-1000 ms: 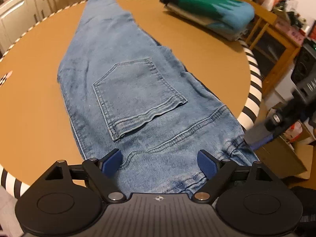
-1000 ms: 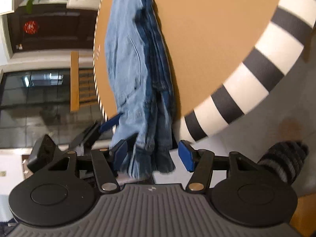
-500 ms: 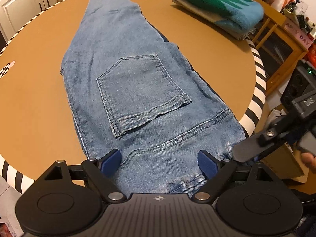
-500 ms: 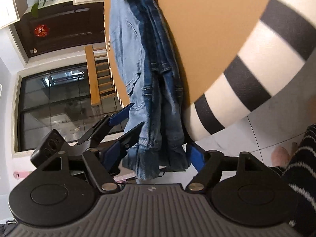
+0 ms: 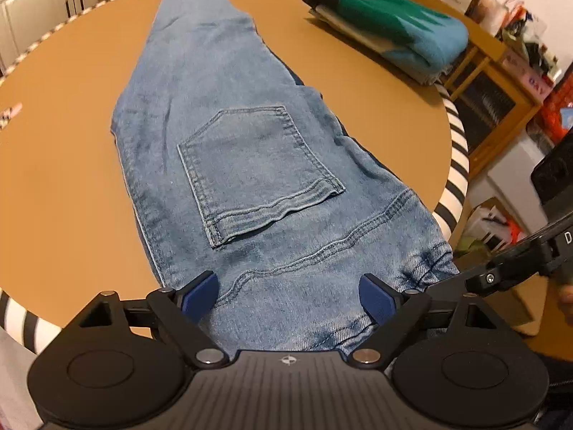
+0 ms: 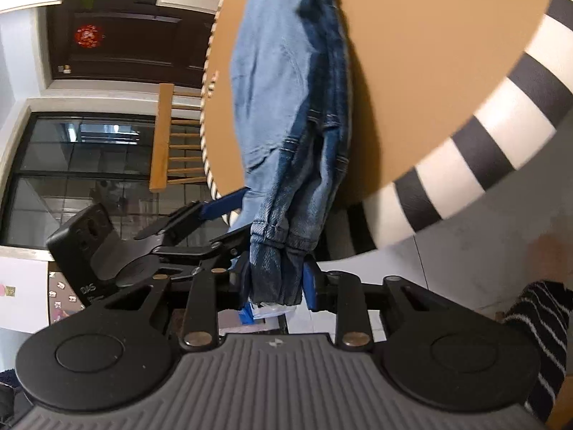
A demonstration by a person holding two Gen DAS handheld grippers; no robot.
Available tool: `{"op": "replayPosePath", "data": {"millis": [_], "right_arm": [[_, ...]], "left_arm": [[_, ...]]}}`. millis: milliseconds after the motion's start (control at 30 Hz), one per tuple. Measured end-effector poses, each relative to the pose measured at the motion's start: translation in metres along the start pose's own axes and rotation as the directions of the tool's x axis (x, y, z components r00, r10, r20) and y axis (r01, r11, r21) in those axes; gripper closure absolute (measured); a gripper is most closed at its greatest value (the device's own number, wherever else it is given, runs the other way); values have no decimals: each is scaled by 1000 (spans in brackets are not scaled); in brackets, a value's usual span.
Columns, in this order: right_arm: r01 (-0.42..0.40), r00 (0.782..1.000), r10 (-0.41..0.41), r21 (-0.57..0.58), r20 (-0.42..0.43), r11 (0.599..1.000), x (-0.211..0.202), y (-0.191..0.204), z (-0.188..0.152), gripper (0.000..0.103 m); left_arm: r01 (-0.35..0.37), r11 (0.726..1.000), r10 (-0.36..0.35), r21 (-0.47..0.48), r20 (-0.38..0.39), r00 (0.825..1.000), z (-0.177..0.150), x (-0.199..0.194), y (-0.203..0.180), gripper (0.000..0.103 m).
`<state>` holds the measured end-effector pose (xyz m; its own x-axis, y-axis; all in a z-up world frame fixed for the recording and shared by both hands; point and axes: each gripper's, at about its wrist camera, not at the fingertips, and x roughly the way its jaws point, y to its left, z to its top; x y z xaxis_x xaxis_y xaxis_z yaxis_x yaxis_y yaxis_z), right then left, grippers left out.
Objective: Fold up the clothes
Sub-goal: 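Grasp the cuffs with the left gripper while the right gripper holds them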
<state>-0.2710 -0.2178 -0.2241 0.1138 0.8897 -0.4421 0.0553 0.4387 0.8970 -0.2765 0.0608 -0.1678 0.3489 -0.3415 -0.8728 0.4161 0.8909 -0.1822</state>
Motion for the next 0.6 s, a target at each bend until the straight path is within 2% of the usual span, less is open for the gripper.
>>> {"op": "replayPosePath", "data": {"millis": [33,67,100,133,167,200,333,433,533,600], "right_arm": [[-7,1000,7,25,-1,1000,3,-5,2,47],[-16,1000,16,52,-2,999,6,-11,3,42],[-30,1000,30,81,4,996,10,-16,4,41],[-25,1000,23,90,15,996,11,-17,5,47],[-15,1000,12,94,26,995,12,-18,5,61],[-2,1000,0,81,28,997,10,-15,4,69],[16,999,-17,18,30,1000,0,0,4,71],[29,999,-29,-23,22,999,-1,15,8,71],[42,999,-42,-36,12,998,-2,23,12,71],[39,999,-39,-25,12,999,-2,23,13,71]], "left_arm": [[8,1000,-8,-2,0,1000,-1,2,1,14],[4,1000,-4,10,3,1000,-2,4,0,13],[-5,1000,5,23,4,1000,-2,5,-1,13],[-15,999,14,36,5,1000,-1,5,-2,13],[-20,999,20,46,6,1000,-1,6,-2,13],[-13,999,13,43,7,1000,0,5,0,12],[22,1000,-23,16,37,999,3,-10,9,12],[-1,1000,3,-22,80,997,-1,-32,18,12],[45,989,-30,-138,110,993,-18,-50,34,12],[116,959,-86,-259,126,988,-34,-55,47,12]]}}
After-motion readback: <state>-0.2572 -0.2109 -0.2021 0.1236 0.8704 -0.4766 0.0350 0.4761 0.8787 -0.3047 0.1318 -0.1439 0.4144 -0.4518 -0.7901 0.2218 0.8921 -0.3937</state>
